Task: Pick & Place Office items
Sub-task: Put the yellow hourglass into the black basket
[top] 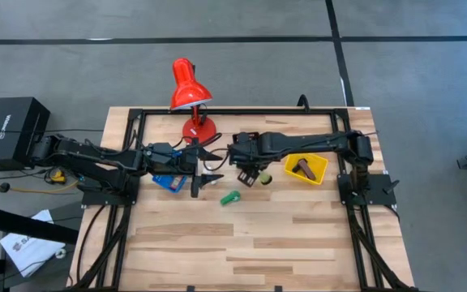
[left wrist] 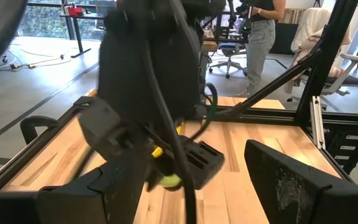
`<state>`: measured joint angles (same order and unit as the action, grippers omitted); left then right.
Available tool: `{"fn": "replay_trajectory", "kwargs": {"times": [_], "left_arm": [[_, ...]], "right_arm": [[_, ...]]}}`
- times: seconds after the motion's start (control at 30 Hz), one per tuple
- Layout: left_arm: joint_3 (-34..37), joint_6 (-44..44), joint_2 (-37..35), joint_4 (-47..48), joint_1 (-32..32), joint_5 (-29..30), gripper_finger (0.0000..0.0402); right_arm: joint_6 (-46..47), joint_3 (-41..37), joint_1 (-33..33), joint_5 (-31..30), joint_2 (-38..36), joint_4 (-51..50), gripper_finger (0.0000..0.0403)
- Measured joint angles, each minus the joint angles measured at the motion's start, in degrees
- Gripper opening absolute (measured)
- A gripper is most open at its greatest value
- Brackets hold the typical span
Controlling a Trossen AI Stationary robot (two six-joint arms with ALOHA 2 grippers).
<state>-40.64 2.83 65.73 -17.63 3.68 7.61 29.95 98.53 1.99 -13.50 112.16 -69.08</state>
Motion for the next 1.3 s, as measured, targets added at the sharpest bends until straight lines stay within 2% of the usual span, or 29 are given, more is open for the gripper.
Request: {"fn": "replay_trajectory", "kwargs": {"times": [0.13,0.4,0.57,0.97,1.13,1.3], "left_arm": [[0.0,0.0,0.0,0.02,-0.02,-0.02,0.0264],[0.0,-0.01,0.0,0.02,0.0,0.0,0.0264],[0.0,0.0,0.0,0.02,-0.02,-0.02,0.0264],[-0.06,-0.08,-1.65,0.85,-0.07,0.07,0.0264],[0.02,-4.66,-8.39,9.04,-0.24,3.6,0.0264],[1.08,-2.62,-17.49,16.29,-0.15,9.52,0.0264]], "right_arm": [[-0.49,1.67,0.71,-4.12,-0.04,0.06,0.0197],[-3.45,2.02,0.66,-15.67,-0.04,0.07,0.0201],[-5.07,2.0,0.69,-19.55,-0.08,0.27,0.0199],[-7.69,1.04,2.31,-21.48,-4.99,0.62,0.0206],[-8.81,0.46,2.42,-21.4,-6.63,1.59,0.0197],[-9.45,0.39,2.42,-21.03,-7.02,1.87,0.0199]]}}
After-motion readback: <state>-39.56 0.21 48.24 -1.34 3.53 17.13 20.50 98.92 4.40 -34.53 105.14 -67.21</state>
